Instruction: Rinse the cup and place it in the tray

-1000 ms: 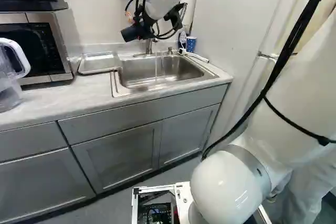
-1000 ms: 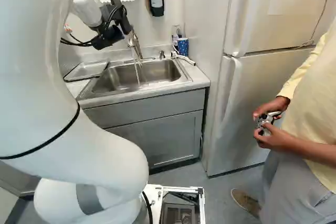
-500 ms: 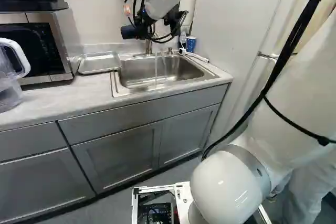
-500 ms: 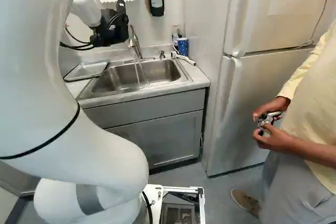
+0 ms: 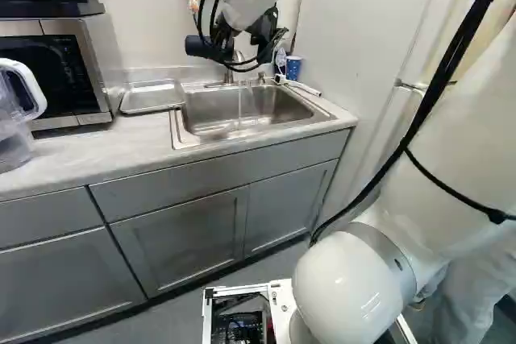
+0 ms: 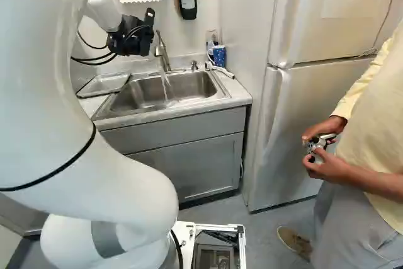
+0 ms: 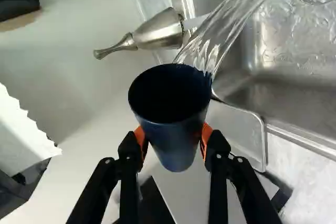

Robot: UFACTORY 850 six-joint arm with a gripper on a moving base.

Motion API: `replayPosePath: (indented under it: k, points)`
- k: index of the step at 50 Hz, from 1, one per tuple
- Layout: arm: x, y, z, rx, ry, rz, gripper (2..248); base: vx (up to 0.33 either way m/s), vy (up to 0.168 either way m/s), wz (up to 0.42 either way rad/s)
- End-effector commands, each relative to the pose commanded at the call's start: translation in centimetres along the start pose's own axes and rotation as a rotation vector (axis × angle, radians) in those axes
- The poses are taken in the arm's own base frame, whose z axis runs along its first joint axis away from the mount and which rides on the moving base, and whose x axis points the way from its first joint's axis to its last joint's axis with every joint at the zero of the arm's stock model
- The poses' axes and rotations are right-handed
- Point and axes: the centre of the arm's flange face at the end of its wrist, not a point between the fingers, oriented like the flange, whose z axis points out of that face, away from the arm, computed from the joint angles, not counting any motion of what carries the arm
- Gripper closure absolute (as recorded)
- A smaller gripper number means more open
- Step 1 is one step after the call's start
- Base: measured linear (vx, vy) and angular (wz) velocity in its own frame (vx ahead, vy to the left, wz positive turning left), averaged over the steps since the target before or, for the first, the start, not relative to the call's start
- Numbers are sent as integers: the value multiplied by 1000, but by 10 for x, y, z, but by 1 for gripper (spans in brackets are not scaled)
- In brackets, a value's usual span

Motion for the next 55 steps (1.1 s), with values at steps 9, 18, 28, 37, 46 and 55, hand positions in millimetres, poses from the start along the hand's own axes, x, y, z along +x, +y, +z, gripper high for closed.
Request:
replayPosePath:
  k: [9, 18, 28, 37, 46, 55]
  points:
    - [0, 0, 0, 0, 0, 53, 130, 0, 0, 0]
    - [0, 0, 0, 0, 0, 53, 130, 0, 0, 0]
    - [0, 0, 0, 0, 0, 53, 130, 0, 0, 0]
    - [0, 0, 0, 0, 0, 53, 130, 0, 0, 0]
    - [0, 0, 0, 0, 0, 53, 130, 0, 0, 0]
    - [0, 0, 0, 0, 0, 53, 130, 0, 0, 0]
